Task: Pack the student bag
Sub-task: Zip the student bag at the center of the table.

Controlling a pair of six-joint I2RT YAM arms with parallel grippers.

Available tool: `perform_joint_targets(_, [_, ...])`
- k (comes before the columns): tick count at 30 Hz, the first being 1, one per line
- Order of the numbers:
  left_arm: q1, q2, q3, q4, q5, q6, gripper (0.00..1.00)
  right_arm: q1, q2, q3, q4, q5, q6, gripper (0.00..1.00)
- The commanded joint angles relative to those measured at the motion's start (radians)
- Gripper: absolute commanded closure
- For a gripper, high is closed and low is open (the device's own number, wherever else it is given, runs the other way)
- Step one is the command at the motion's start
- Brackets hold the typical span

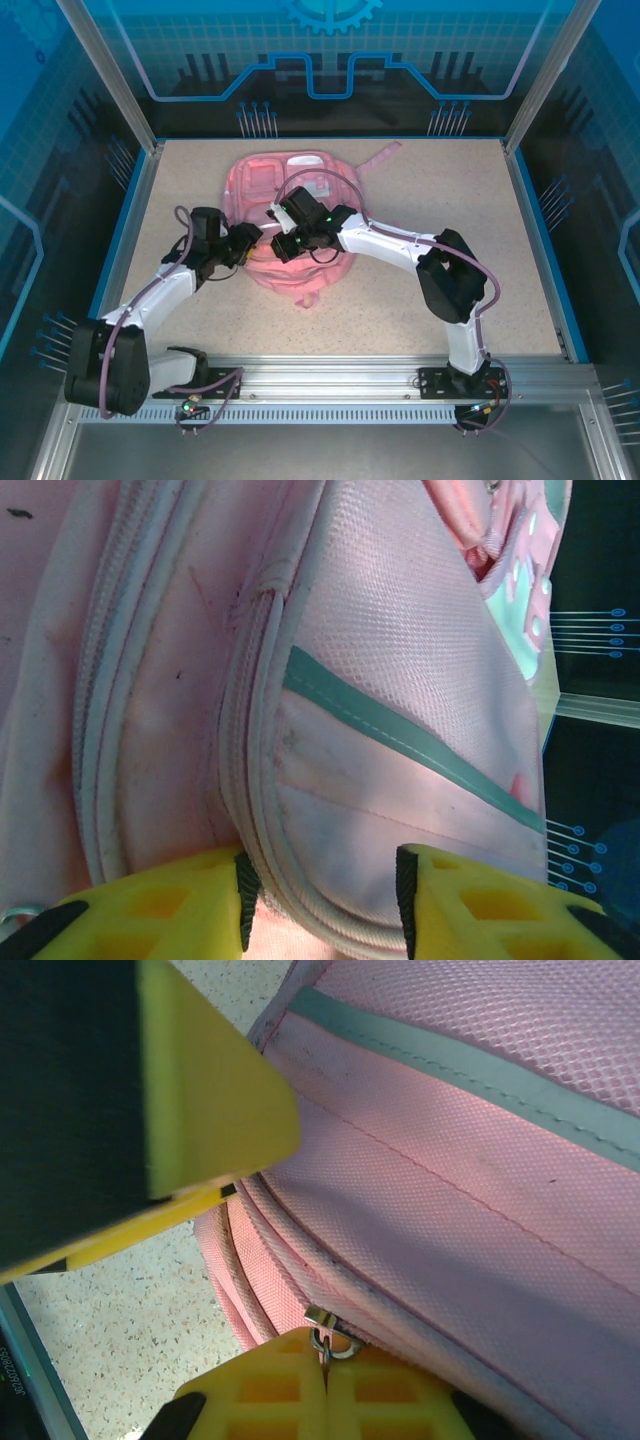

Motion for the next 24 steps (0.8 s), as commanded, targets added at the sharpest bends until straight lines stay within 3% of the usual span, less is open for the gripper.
perform_joint_targets(1, [-0.007,0.034,0.010,0.047,0.000,-0.012,0.66,0.018,-0.023,0.011,0.018,0.000,-0.001,1.00])
perform_joint_targets(5, [-0.006,0.035,0.014,0.016,-0.064,0.018,0.83,0.015,-0.064,-0.026,-0.042,0.110,-0.028,1.00])
perform_joint_targets(9, [-0.006,0.019,0.024,-0.035,-0.116,0.071,0.97,-0.033,-0.162,-0.160,-0.037,0.128,-0.099,1.00])
perform_joint_targets(17, [0.019,-0.008,0.033,-0.113,-0.140,0.148,1.00,-0.201,-0.277,-0.297,-0.058,0.193,-0.246,1.00])
perform_joint_targets(24, [0.076,-0.031,0.047,-0.198,-0.113,0.224,1.00,-0.284,-0.253,-0.240,-0.088,0.258,-0.278,1.00])
